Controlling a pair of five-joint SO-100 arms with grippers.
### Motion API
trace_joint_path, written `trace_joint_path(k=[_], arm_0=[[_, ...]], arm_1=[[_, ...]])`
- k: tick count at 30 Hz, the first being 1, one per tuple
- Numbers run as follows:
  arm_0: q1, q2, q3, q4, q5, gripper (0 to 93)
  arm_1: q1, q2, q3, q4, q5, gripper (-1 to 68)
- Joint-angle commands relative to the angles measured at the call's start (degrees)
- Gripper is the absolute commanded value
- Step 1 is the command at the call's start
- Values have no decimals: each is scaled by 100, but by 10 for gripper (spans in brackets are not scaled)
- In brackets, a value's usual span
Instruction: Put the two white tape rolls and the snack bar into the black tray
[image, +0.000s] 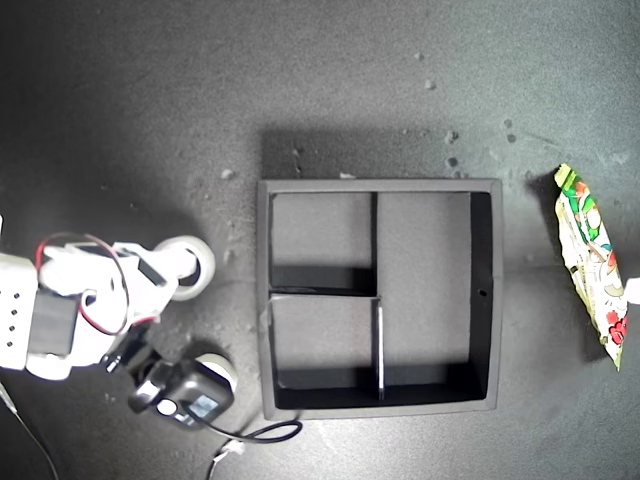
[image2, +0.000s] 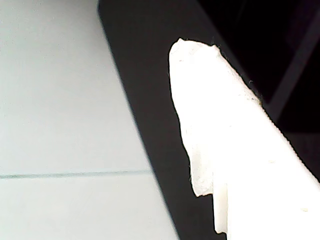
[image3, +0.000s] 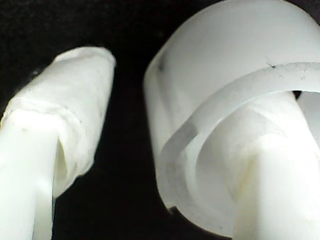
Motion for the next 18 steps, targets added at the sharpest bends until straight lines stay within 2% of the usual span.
trace_joint_path(k=[1,3,7,12,18], arm_0=[[-158,132,-167,-53,88,63],[-211,387,-132,18,123,9],[-281,1020,-264,475,237,1],[-308,1846,-800,1292,466,1],[-475,2435,-1547,1969,809,1]], arm_1=[[-88,-1749,-1178,-9,-431,335],[-53,-2821,-2030,483,-483,333],[97,-4588,-3366,2030,-352,322],[123,-4904,-3489,3454,176,306],[0,-5651,-3278,3656,694,309]])
